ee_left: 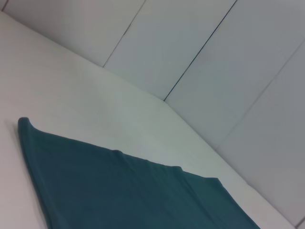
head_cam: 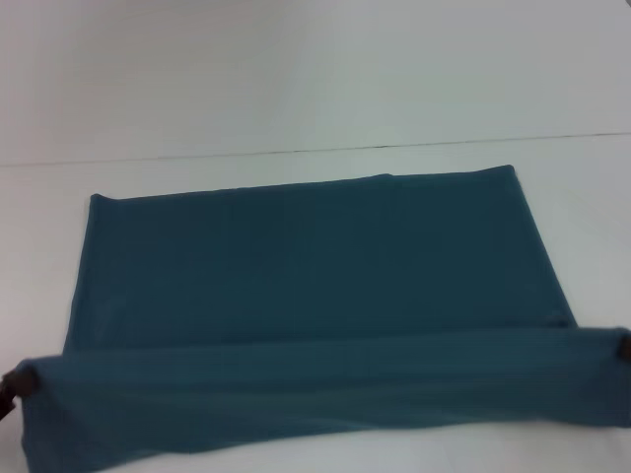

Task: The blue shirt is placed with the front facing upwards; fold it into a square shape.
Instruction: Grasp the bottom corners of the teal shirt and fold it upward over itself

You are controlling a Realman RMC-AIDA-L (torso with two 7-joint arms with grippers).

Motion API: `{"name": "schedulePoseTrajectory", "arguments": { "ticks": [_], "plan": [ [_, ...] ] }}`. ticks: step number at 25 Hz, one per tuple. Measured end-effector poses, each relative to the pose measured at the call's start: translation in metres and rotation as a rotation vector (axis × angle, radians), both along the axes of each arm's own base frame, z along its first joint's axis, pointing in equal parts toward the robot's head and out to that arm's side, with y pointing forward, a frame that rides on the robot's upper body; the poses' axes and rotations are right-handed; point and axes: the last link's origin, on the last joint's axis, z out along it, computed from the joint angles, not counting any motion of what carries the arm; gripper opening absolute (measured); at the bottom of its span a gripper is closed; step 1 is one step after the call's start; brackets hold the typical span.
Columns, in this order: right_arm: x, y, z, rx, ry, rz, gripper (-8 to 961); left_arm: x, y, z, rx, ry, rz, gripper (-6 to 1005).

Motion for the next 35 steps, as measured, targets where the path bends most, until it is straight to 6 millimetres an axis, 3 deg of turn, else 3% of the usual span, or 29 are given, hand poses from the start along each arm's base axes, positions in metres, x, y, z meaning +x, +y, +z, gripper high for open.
{"name": "schedulePoseTrajectory", "arguments": {
  "ticks": [22, 35],
  "plan": [
    [-0.019, 0.090, 0.010, 0.041, -0.067, -0.052, 29, 0.016, 0.079, -0.011, 0.023, 0.068, 0.044, 36],
    [-0.043, 0.142, 0.016, 0.093, -0.139, -0.033, 29, 0.034, 0.120, -0.003, 0.112, 0.117, 0.017, 36]
  ]
}}
